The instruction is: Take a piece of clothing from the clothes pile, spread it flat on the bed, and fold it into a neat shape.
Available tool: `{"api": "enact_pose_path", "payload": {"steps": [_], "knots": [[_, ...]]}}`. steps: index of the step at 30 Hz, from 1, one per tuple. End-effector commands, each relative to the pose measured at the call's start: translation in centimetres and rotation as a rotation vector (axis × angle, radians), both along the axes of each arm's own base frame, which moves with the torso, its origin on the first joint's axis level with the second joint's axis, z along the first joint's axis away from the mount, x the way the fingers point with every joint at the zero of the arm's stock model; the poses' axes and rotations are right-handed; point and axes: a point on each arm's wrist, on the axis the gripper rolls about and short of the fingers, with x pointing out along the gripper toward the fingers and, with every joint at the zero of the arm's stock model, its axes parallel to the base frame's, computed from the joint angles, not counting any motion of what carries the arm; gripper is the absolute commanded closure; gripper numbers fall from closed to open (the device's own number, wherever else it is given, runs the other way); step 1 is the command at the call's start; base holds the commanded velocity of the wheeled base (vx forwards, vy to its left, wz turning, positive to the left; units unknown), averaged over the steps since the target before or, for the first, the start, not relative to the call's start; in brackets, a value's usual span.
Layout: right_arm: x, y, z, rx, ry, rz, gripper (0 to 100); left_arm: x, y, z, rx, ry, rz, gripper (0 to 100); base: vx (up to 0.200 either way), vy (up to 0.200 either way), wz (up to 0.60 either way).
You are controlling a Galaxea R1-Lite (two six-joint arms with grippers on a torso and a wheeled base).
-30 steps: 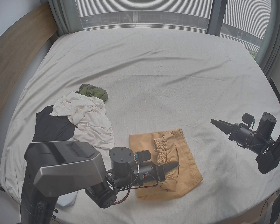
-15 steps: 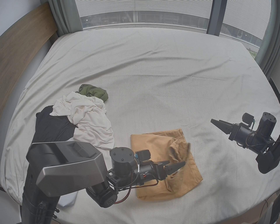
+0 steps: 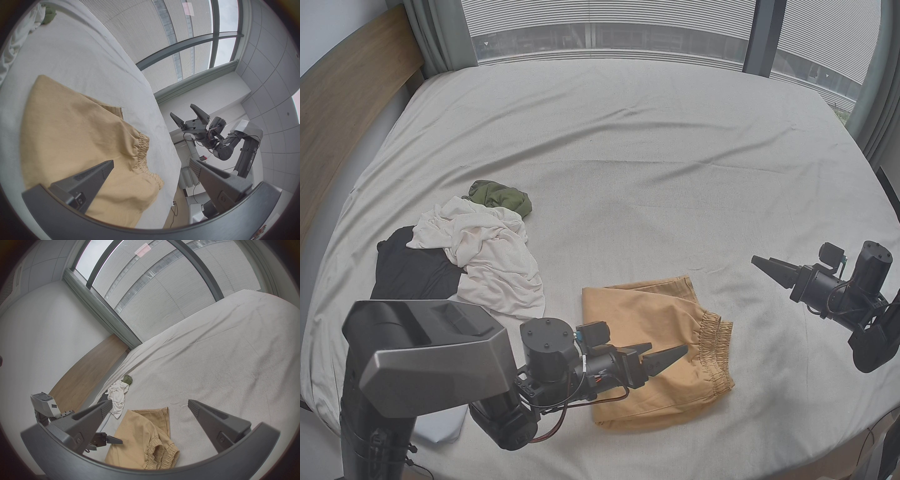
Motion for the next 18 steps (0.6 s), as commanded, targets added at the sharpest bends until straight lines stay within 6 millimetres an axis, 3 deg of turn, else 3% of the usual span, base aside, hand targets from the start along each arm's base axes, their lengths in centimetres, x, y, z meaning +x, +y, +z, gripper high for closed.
{"api": "enact_pose_path", "payload": {"steps": [1, 9, 15, 18], "knots": [[-0.4, 0.6, -0.6, 0.001, 0.039, 0.024, 0, -1.3, 3.6, 2.6, 0.037, -0.069, 0.037, 0, 0.0, 0.0, 0.0], [-0.8, 1.3, -1.0, -0.001, 0.054, 0.047, 0, -2.7, 11.9, 6.0, 0.08, -0.128, 0.205, 0, 0.0, 0.0, 0.0], [-1.3, 1.3, -1.5, -0.003, 0.088, 0.049, 0, -2.1, 14.8, 7.5, 0.087, -0.206, 0.277, 0, 0.0, 0.0, 0.0], [-1.3, 1.3, -1.9, -0.003, 0.097, 0.05, 0, -2.4, 16.0, 6.5, 0.149, -0.205, 0.3, 0, 0.0, 0.0, 0.0]]}}
